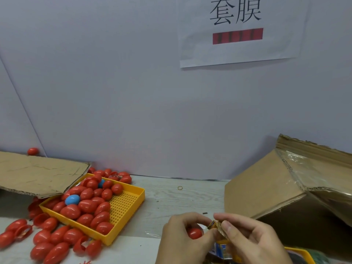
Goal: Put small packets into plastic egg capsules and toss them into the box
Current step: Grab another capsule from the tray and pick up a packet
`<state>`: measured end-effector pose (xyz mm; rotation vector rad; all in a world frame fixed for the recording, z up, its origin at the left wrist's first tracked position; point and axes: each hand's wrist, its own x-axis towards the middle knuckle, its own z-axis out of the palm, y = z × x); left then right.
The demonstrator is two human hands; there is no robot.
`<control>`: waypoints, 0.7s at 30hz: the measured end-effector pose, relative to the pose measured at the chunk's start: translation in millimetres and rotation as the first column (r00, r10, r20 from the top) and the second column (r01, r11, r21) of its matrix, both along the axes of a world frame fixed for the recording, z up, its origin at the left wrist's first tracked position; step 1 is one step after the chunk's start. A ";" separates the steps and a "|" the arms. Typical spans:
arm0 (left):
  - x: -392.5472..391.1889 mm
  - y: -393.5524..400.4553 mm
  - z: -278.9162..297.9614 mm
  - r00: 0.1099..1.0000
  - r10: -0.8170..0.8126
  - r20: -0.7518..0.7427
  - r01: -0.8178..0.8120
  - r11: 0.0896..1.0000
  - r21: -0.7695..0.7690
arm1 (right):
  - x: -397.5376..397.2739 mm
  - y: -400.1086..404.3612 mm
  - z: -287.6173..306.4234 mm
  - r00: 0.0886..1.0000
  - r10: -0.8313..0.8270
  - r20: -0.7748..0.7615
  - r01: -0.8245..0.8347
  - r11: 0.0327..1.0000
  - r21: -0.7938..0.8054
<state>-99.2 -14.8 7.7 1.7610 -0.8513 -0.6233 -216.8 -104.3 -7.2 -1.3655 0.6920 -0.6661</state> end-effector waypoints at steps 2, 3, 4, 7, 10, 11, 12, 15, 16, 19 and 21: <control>-0.6 -1.2 -0.6 0.999 0.034 0.013 -0.034 0.999 0.006 | 0.9 0.8 -0.9 1.000 0.000 0.021 0.000 1.000 0.023; -0.8 -2.1 -0.8 0.998 0.055 0.021 -0.055 0.998 0.006 | 1.1 0.2 -1.8 0.999 -0.002 0.045 0.000 0.999 0.052; -0.9 -2.8 -0.5 0.997 0.077 0.022 -0.077 0.997 0.004 | 0.9 -0.5 -2.4 0.997 -0.003 0.082 -0.005 0.995 0.100; 0.1 -3.4 0.7 0.994 0.106 0.004 -0.106 0.994 -0.014 | -0.7 -3.8 -3.2 0.984 0.025 0.174 -0.067 0.969 0.239; 0.9 -2.2 1.3 0.995 0.101 0.002 -0.101 0.994 -0.030 | -2.0 -4.5 -3.4 0.981 0.075 0.181 -0.107 0.979 0.175; 0.6 -2.0 1.2 0.995 0.102 0.005 -0.102 0.994 -0.035 | -2.1 -4.0 -3.0 0.984 0.084 0.159 -0.105 0.986 0.128; 0.3 -2.0 1.0 0.995 0.101 0.005 -0.101 0.994 -0.041 | -2.8 -3.6 -2.7 0.987 0.087 0.133 -0.099 0.992 0.081; -1.7 -2.0 1.1 0.996 0.086 0.011 -0.085 0.995 -0.050 | -3.4 -2.5 -2.2 0.997 0.038 0.060 -0.040 0.999 0.029; -2.2 -2.2 1.1 0.997 0.078 0.016 -0.077 0.996 -0.047 | -2.7 -1.8 -1.6 1.000 0.004 0.026 -0.005 1.000 0.015; -2.1 -3.4 -0.5 0.997 0.061 0.043 -0.059 0.997 -0.039 | -1.5 -1.0 0.1 0.991 -0.103 -0.082 0.099 0.994 -0.047; -2.8 -4.1 -0.9 0.998 0.048 0.049 -0.046 0.999 -0.029 | -2.1 -0.8 2.4 0.985 -0.138 -0.098 0.134 0.990 -0.047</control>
